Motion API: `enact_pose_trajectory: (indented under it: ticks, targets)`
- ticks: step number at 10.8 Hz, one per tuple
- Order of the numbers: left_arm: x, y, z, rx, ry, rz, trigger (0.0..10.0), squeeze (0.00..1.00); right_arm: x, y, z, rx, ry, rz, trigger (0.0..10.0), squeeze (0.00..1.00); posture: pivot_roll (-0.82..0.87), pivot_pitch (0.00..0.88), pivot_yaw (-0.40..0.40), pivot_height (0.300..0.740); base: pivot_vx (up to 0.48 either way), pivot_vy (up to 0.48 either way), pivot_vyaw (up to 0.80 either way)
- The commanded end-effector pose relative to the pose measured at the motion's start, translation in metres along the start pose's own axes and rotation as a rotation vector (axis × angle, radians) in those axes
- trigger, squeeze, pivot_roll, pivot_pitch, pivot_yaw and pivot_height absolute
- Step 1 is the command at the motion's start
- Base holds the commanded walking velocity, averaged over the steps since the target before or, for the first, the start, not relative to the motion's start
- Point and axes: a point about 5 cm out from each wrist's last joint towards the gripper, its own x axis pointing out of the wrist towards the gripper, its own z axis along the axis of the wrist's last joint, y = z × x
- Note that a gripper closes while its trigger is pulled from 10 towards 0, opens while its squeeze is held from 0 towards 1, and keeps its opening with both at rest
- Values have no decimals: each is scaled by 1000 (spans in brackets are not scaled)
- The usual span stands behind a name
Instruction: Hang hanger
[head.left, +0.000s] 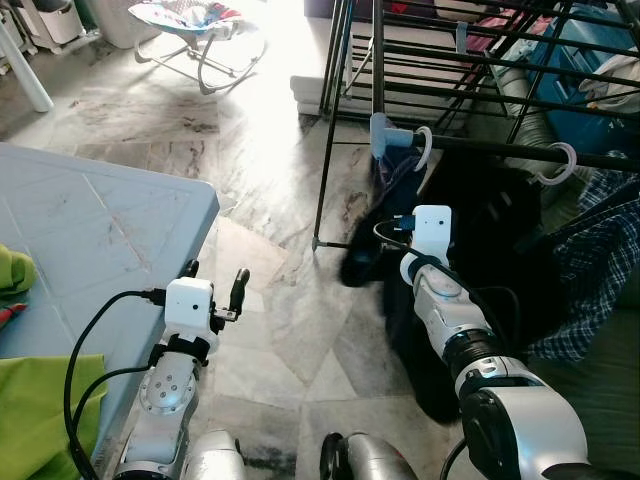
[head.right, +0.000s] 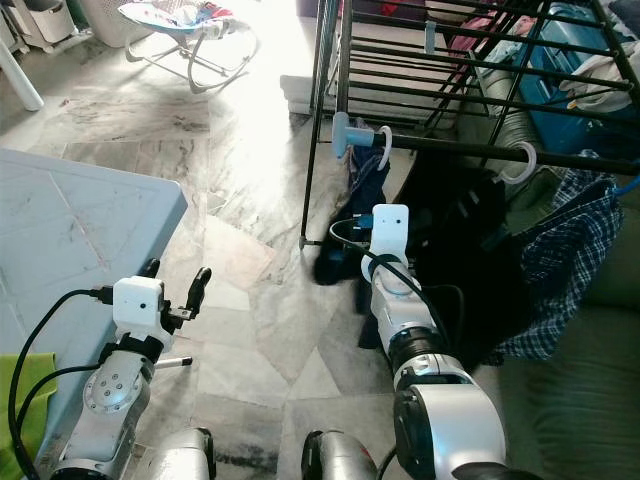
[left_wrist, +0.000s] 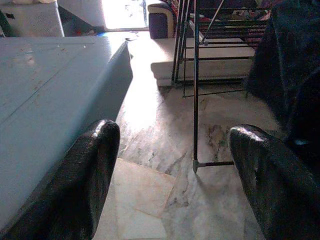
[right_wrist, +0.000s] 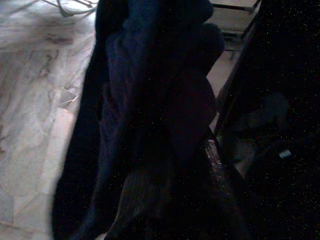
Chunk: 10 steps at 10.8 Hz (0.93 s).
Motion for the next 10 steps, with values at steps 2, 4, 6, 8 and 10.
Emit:
enact_pose_trajectory:
  ticks: [2, 4, 6, 8, 10]
  targets:
    - [0, -2, -2, 0, 17, -6, 10000, 0, -5, 8, -22, -77, 84, 60, 10000, 0, 87, 138, -76, 740, 0, 0, 0]
    - [-3, -3, -5, -4, 30, -6, 10000, 0, -10, 2, -31, -71, 71, 51, 10000, 1000, 91, 125, -81, 740, 0, 0, 0]
    - [-4, -3, -6, -11, 35, 1, 10000, 0, -19, -6, -32, -73, -31, 50, 10000, 1000, 94, 121, -83, 740, 0, 0, 0]
    - [-5, -3, -14, -27, 83, -8, 10000, 0, -36, -16, -35, -173, -149, 59, 10000, 1000, 82, 118, -87, 740, 0, 0, 0]
    - [-4, 0, -20, -44, 135, 12, 10000, 0, -52, -33, -42, -177, -182, 2, 10000, 1000, 56, 123, -76, 740, 0, 0, 0]
